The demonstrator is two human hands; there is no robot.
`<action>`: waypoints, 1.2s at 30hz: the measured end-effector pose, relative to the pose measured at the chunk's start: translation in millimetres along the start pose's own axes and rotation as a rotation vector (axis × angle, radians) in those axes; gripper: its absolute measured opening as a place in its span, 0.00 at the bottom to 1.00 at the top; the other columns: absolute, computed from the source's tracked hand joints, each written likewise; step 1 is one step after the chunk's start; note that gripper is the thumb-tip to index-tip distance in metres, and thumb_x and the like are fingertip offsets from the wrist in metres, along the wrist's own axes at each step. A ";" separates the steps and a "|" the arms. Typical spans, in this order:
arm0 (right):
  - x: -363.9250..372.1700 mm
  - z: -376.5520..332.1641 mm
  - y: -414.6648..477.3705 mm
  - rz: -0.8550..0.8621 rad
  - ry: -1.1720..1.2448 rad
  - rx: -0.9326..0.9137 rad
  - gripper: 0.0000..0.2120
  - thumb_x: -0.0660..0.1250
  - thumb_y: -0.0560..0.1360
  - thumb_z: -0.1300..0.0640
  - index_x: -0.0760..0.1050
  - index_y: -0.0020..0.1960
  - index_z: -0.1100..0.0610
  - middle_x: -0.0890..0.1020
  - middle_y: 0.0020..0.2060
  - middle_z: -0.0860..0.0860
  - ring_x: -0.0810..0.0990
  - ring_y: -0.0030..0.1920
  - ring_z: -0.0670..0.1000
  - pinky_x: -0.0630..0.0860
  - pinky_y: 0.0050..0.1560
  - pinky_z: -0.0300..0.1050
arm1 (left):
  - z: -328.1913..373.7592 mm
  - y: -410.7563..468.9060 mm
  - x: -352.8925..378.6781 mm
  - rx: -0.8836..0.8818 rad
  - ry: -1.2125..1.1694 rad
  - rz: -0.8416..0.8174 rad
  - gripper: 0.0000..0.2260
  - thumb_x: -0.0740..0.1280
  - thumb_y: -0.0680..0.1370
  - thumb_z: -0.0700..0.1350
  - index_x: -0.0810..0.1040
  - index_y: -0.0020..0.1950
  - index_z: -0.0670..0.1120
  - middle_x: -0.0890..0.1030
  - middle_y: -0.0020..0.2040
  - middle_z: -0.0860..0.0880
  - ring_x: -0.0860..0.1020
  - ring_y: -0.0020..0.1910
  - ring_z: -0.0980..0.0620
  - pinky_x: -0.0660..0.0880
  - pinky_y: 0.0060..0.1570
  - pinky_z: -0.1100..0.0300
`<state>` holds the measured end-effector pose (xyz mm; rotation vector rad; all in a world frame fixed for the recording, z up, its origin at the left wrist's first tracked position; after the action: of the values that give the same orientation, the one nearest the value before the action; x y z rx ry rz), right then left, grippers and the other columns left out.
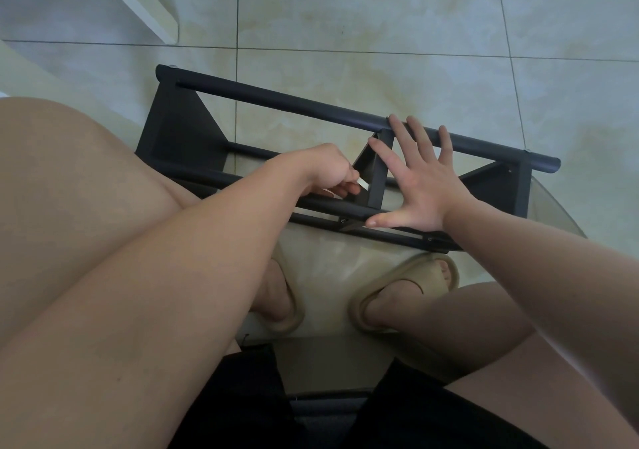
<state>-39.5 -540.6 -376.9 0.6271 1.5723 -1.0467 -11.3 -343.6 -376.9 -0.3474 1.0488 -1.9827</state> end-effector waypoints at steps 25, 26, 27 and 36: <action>-2.3 -1.2 -1.0 -0.013 0.009 0.011 0.61 0.48 0.60 0.13 0.43 0.83 0.46 0.38 0.82 0.55 0.38 0.81 0.62 0.38 0.74 0.74 | -6.5 1.3 -8.6 0.087 0.355 -0.079 0.12 0.68 0.79 0.40 0.83 0.38 0.52 0.82 0.42 0.51 0.78 0.49 0.47 0.73 0.65 0.44; -2.5 -1.2 -0.9 -0.014 0.012 0.011 0.61 0.47 0.59 0.13 0.42 0.83 0.46 0.38 0.82 0.55 0.38 0.81 0.62 0.38 0.74 0.74 | -6.6 1.5 -8.7 0.080 0.365 -0.084 0.11 0.69 0.79 0.41 0.82 0.38 0.53 0.81 0.41 0.51 0.77 0.48 0.48 0.73 0.65 0.44; -2.5 -1.4 -0.9 -0.015 0.014 0.010 0.61 0.47 0.59 0.13 0.42 0.83 0.46 0.38 0.82 0.55 0.38 0.81 0.62 0.38 0.74 0.74 | -6.6 1.5 -8.7 0.074 0.375 -0.089 0.11 0.69 0.79 0.41 0.82 0.38 0.53 0.81 0.41 0.52 0.77 0.49 0.48 0.73 0.66 0.44; -3.2 -0.1 -0.6 -0.018 0.002 0.015 0.61 0.49 0.60 0.13 0.42 0.83 0.46 0.37 0.82 0.55 0.37 0.81 0.62 0.37 0.74 0.74 | -3.9 -0.2 -8.4 0.058 0.424 -0.140 0.11 0.68 0.79 0.41 0.81 0.40 0.54 0.79 0.41 0.54 0.76 0.48 0.49 0.72 0.67 0.47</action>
<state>-39.2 -540.4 -373.6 0.6250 1.5758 -1.0729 -8.6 -334.8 -378.0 0.0382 1.2512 -2.2673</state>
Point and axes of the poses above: each hand's wrist, its own y-axis towards the middle knuckle, its own x-axis out of the palm, z = x × y, the point moved 1 cm from there along y, towards the middle knuckle
